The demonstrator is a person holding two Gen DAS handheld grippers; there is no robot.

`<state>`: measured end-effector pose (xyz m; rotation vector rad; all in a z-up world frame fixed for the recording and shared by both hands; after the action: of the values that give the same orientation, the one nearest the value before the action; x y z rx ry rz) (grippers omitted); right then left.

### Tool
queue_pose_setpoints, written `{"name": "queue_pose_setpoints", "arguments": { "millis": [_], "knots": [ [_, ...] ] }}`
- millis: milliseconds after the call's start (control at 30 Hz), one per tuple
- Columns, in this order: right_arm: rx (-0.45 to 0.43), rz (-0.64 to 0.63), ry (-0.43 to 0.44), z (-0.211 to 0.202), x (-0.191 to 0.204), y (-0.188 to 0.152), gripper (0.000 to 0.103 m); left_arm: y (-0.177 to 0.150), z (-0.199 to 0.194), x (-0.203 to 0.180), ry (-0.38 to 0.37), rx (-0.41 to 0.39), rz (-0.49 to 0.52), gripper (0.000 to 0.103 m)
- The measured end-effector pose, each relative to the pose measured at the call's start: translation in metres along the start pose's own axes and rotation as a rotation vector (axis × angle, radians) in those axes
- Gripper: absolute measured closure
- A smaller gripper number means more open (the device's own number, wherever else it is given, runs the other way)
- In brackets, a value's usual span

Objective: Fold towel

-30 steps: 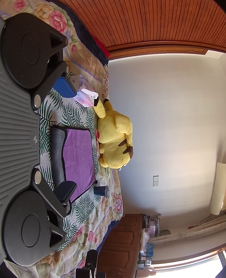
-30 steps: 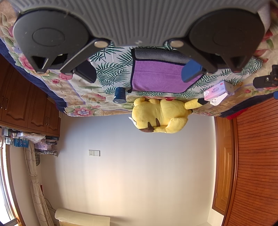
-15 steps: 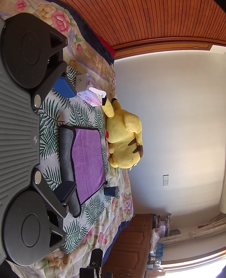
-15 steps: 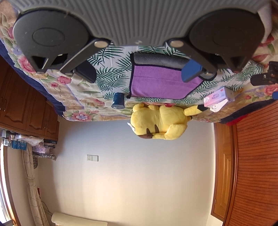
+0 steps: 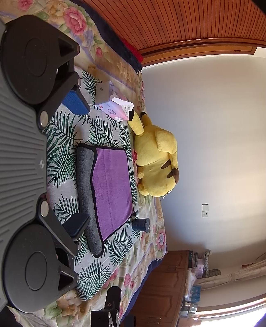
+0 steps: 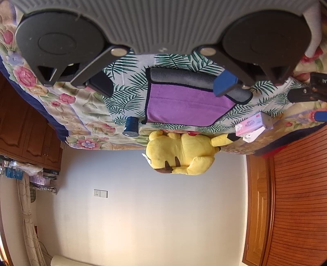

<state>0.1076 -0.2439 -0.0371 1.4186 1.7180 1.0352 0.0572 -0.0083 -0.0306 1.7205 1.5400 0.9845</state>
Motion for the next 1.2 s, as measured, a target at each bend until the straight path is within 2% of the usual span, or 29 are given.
{"name": "queue_pose_setpoints", "arguments": {
  "millis": [700, 1200],
  "knots": [
    [0.042, -0.030, 0.020, 0.032, 0.005, 0.003, 0.000, 0.006, 0.028, -0.006, -0.031, 0.049, 0.027, 0.016],
    [0.117, -0.030, 0.064, 0.074, 0.003, 0.009, 0.000, 0.015, 0.069, 0.000, -0.047, 0.126, 0.010, 0.016]
  ]
}}
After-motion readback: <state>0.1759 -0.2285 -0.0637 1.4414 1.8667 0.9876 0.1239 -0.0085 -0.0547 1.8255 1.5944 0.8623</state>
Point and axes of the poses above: each gripper's, at about its wrist camera, not at the fingertips, and z roughly the way its jaws point, x to its left, y to its top, the point moved 3 cm from there along z, roughly the way its jaws point, and after that the axes turned 8 degrees about x, right-handed, at the moved point
